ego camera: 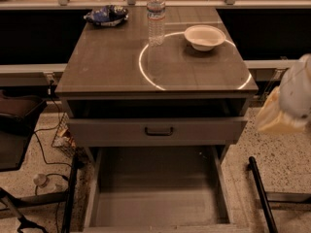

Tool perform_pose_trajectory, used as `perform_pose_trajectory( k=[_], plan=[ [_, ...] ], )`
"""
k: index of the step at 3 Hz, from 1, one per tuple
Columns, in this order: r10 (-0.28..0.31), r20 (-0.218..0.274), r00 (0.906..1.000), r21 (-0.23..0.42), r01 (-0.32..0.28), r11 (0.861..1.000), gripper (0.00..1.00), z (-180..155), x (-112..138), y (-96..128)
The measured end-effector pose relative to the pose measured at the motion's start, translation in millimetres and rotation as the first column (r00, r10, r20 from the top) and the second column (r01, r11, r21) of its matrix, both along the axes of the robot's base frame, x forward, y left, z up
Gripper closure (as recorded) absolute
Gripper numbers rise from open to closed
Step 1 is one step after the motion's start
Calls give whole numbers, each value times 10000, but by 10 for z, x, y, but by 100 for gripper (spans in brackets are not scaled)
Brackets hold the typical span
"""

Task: Close middle drawer

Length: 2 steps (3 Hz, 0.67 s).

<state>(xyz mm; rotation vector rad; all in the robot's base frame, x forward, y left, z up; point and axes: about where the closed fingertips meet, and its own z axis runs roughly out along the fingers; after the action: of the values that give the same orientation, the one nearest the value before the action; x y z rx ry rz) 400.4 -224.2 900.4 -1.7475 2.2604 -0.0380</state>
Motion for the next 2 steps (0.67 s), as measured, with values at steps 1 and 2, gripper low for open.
perform_pose_trajectory(
  k=[1,2],
  plan=[
    [45,-896,9960,177,-29,9998,100,-682,-362,-15],
    [263,-1845,9825,225,-226,9995,100,-1269,-693,60]
  ],
)
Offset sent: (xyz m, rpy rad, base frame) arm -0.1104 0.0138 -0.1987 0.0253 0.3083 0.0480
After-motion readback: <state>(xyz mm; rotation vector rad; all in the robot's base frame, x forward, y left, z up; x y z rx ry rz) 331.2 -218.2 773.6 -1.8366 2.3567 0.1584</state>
